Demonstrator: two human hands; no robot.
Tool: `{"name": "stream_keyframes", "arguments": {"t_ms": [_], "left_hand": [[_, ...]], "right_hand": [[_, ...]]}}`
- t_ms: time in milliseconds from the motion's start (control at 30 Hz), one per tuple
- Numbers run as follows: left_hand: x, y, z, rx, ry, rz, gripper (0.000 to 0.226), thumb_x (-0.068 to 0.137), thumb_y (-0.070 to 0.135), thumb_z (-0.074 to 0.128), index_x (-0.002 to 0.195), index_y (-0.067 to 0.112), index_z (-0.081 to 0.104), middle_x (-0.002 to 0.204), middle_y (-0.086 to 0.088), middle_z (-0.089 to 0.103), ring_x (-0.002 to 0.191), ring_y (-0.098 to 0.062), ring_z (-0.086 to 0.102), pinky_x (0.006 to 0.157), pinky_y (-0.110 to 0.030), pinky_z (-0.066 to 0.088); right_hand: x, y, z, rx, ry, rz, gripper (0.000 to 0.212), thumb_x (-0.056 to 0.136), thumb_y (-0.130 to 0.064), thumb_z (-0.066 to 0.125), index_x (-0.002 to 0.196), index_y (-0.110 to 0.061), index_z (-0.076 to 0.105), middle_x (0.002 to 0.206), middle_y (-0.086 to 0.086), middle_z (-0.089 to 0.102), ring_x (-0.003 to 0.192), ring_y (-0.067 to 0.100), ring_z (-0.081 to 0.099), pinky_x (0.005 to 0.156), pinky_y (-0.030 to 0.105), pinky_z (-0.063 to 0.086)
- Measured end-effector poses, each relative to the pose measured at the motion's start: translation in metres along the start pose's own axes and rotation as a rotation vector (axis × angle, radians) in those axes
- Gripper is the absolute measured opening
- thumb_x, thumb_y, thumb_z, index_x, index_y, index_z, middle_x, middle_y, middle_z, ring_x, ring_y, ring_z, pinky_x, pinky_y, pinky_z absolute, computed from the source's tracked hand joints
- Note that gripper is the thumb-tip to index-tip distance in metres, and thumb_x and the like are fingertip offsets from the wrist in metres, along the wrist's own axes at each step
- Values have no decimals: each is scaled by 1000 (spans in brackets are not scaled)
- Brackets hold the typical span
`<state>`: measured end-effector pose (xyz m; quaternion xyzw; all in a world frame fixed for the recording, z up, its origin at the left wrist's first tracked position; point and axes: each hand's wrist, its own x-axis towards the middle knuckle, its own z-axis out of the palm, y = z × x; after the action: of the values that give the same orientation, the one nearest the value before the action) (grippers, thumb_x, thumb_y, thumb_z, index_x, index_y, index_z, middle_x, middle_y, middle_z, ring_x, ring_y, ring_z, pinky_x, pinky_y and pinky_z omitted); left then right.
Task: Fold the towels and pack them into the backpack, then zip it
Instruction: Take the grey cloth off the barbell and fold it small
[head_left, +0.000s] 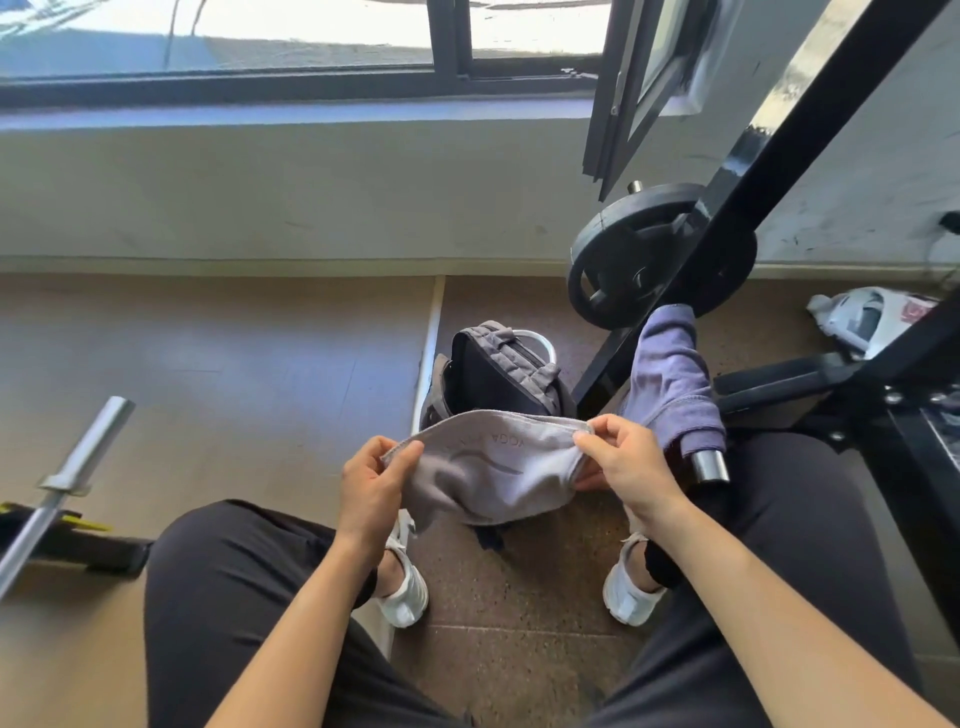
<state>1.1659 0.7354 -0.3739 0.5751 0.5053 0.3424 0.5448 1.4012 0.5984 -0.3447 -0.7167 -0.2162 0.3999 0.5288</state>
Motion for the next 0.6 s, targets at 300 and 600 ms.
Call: {"name": "stream_keyframes", "arguments": {"t_ms": [300,600], "left_hand": [[-33,13,21,-140,-512,-63,23,89,33,74,87,11,66,81,-6,66,78,-20,66,76,-46,58],[-33,12,24,-94,-573,17,27,77,30,86,87,18,64,83,-5,67,81,-21,65,77,-39,54]], "right_hand": [[-25,4,36,-59,-344,-136,12,94,-7,69,100,2,63,80,15,63,70,20,62,60,29,58],[-23,9,44,75,-384,-102,23,93,14,48,99,4,68,109,22,61,86,31,71,79,49,63]]}}
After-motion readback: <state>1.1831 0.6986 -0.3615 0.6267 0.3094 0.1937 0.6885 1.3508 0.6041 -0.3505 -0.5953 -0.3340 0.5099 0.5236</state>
